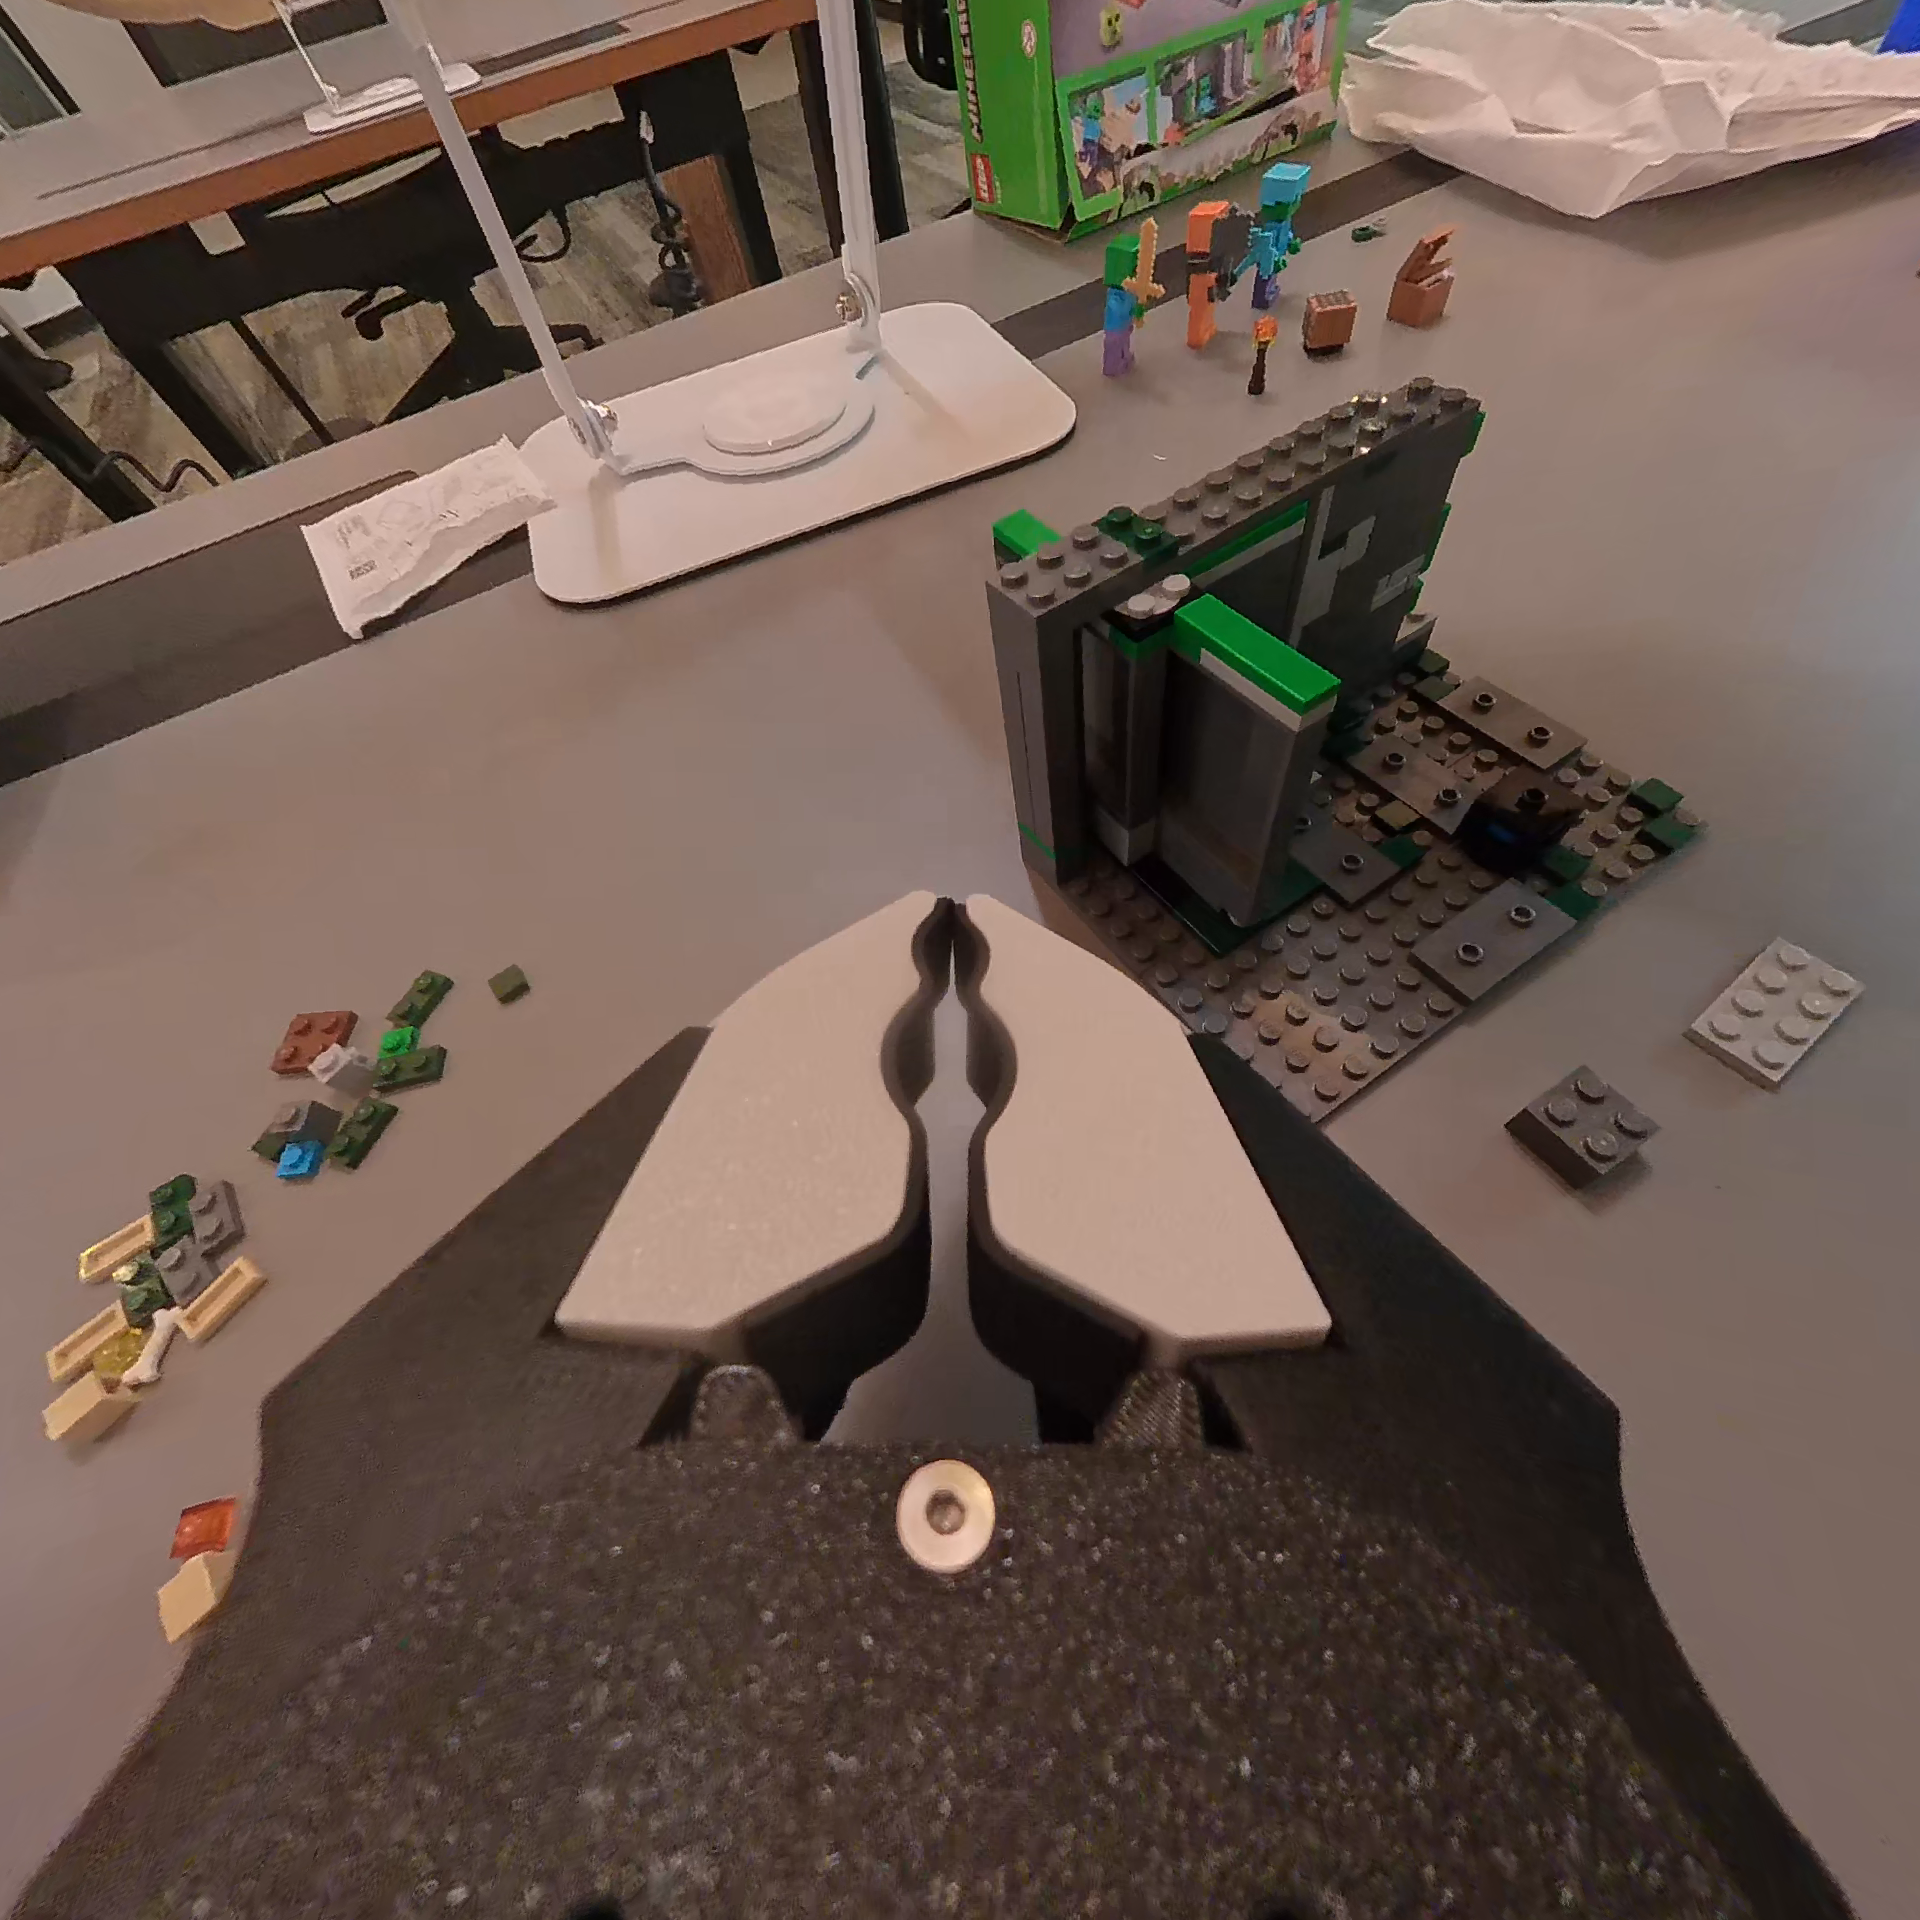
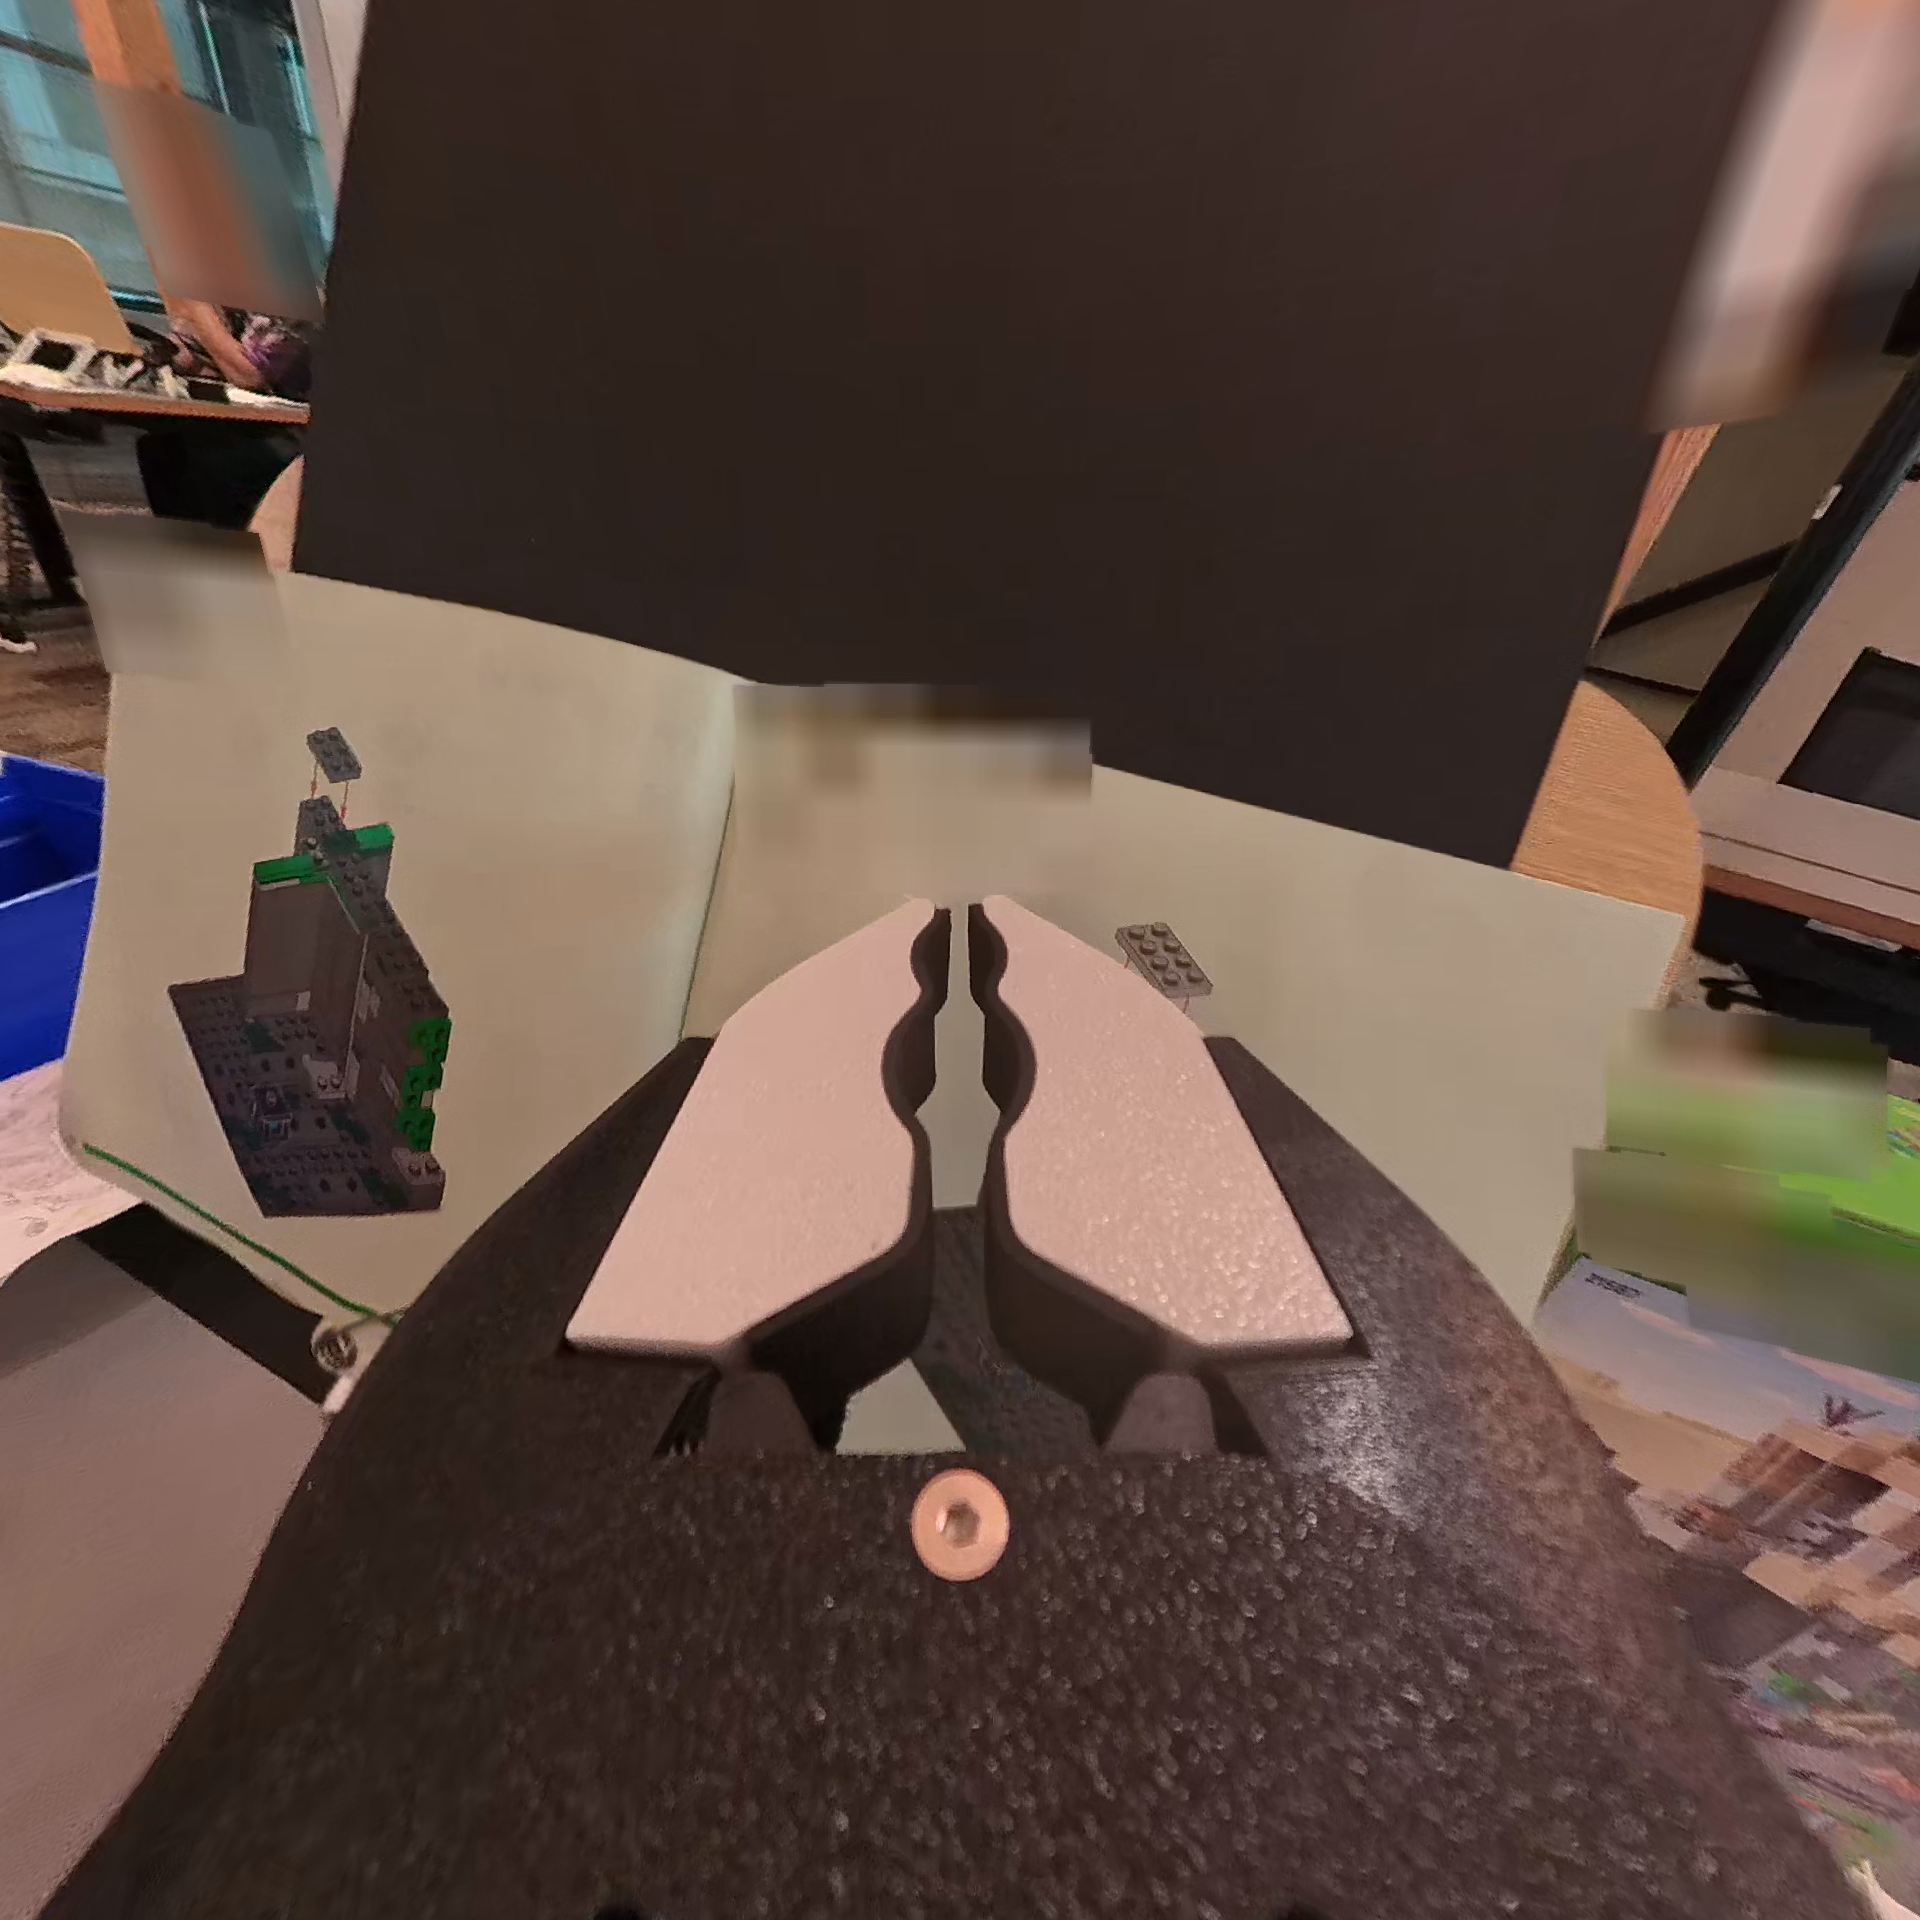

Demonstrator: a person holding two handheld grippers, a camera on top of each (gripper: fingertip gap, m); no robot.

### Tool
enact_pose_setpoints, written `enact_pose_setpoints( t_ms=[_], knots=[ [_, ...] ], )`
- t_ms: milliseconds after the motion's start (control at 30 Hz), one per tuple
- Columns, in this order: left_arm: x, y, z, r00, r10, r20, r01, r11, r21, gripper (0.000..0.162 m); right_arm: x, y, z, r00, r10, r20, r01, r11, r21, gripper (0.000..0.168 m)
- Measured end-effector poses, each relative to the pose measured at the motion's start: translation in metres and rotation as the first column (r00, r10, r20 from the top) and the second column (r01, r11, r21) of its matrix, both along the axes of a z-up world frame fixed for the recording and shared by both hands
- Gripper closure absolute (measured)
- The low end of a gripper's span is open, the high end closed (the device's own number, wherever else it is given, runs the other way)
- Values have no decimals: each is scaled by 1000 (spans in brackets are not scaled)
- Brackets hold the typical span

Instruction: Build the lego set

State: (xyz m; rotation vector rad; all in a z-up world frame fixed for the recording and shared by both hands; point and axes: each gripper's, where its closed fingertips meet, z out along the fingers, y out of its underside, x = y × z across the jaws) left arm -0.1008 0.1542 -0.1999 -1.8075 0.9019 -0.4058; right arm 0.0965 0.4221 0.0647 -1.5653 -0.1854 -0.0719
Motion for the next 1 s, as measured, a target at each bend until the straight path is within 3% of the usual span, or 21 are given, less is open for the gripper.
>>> enact_pose_setpoints(
  t_ms=[267,600,1000],
  knots=[
    [1,0,2,1000,-6,10,6,1000,7,162,13,-73,-24,993,69,94,-72,997,25,168],
    [3,-3,1,1000,-26,-12,26,999,26,162,2,-186,-103,979,185,81,-178,981,-80,168],
    [6,-8,-1,998,-51,-24,52,998,30,162,-56,-290,-172,932,345,-111,-362,903,-231,162]
  ],
)
